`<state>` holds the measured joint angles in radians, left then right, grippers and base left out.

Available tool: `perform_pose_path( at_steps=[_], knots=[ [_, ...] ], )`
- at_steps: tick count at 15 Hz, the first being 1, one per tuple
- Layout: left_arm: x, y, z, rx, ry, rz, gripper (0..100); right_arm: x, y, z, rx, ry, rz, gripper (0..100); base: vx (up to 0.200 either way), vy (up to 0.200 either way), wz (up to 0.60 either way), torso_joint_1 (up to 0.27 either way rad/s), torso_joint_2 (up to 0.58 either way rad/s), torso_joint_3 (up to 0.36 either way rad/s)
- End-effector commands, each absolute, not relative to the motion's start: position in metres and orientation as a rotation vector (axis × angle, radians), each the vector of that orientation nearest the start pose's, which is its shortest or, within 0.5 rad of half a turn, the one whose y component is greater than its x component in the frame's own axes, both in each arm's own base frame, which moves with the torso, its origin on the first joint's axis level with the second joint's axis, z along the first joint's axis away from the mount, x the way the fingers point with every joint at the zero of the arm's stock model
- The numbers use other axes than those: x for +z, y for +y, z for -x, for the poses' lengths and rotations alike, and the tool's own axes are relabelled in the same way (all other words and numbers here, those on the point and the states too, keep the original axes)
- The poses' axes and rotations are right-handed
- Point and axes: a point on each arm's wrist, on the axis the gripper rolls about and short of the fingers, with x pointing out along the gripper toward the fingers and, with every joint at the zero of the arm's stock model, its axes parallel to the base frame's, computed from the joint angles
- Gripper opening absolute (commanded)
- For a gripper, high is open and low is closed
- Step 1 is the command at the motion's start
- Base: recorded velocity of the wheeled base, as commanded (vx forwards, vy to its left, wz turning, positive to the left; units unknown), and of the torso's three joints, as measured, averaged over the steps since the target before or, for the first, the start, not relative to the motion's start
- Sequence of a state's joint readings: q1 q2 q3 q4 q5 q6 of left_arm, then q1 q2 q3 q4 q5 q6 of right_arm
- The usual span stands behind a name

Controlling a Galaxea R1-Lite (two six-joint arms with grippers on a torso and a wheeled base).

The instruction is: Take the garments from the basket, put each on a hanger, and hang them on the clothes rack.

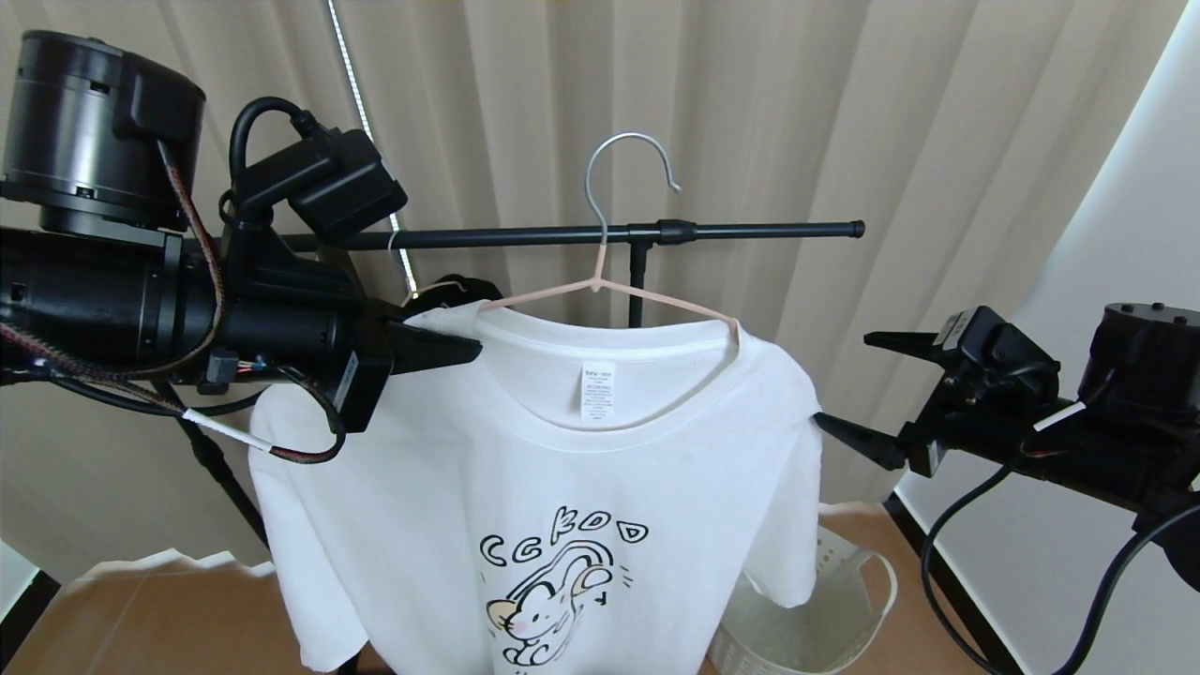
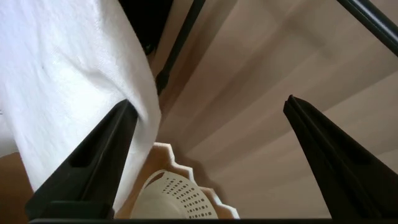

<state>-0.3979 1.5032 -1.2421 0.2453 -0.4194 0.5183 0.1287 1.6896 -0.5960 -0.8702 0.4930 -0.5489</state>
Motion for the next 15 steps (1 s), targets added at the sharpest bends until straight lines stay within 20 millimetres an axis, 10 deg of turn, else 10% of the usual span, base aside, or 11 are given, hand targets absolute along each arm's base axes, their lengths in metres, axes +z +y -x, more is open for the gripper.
perform_pose_path(
  at_steps=[1, 15],
  knots=[
    [0.274, -0.107, -0.234, -0.907, 0.31, -0.474, 0, 0.159, 0.046, -0.274, 0.661, 0.037, 0.487, 100, 0.0, 0.0, 0.0, 0.0, 0.0, 0.0],
    [0.261, -0.105, -0.237, -0.751, 0.357, -0.402, 0, 0.167, 0.047, -0.277, 0.63, 0.018, 0.474, 100, 0.0, 0.0, 0.0, 0.0, 0.0, 0.0]
  ],
)
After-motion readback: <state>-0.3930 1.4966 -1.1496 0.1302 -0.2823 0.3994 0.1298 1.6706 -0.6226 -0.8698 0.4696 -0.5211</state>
